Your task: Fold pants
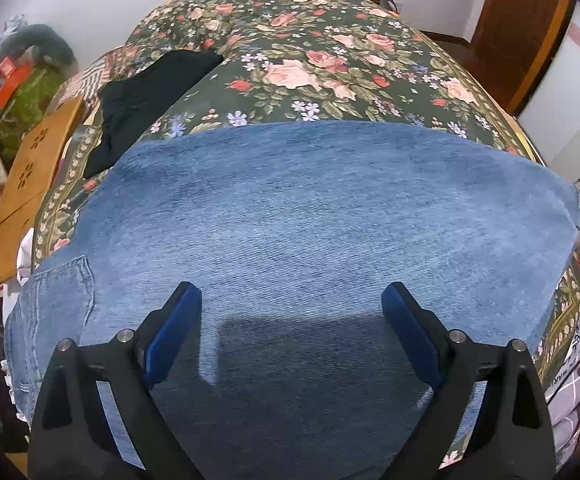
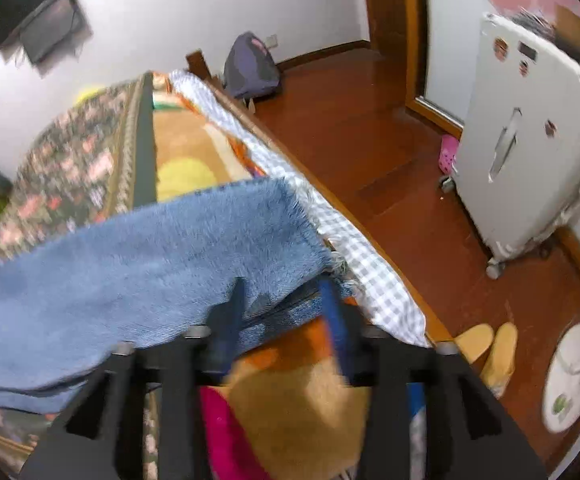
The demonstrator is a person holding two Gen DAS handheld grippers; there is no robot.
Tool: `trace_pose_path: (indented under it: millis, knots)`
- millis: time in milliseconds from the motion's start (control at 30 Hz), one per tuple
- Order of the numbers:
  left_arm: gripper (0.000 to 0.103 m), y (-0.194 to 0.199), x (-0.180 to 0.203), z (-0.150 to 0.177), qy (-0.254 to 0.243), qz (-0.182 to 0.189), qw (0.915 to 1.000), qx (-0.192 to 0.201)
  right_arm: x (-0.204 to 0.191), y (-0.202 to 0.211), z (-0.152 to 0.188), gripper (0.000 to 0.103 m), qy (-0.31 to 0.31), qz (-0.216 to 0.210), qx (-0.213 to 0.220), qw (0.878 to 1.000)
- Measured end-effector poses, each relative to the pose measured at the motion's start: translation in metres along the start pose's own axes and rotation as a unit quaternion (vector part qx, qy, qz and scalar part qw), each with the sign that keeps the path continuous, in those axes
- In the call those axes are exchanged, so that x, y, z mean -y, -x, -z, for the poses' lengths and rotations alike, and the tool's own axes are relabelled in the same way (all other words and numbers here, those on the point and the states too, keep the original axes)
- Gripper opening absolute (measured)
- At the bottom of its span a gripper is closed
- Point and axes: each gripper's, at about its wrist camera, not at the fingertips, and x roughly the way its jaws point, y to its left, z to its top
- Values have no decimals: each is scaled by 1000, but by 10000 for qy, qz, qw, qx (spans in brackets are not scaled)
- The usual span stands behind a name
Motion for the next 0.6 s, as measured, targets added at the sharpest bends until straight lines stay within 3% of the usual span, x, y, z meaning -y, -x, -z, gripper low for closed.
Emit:
trace_pose_path:
  millis: [33,67,400,467,600]
  knots:
    - [94,-1,2,1,0,-18,10000,15,3,6,2,64,-127,-44,89,9999]
    - [94,-2,3,1,14,-31,10000,50,4,8,4,65,-209,-58,165,9996]
    - [94,0,2,0,-126,-37,9999,46,17,-31,24,65,-1408,-627,-238,9878]
    - [94,1,0,0,-156,-49,9998,65,20,-34,24,63,-1548,-689,-215,9853]
    - [94,-2,-3,-1,-140,-11,9999,47,24,-39,19,47,-1680,-789,-171,9825]
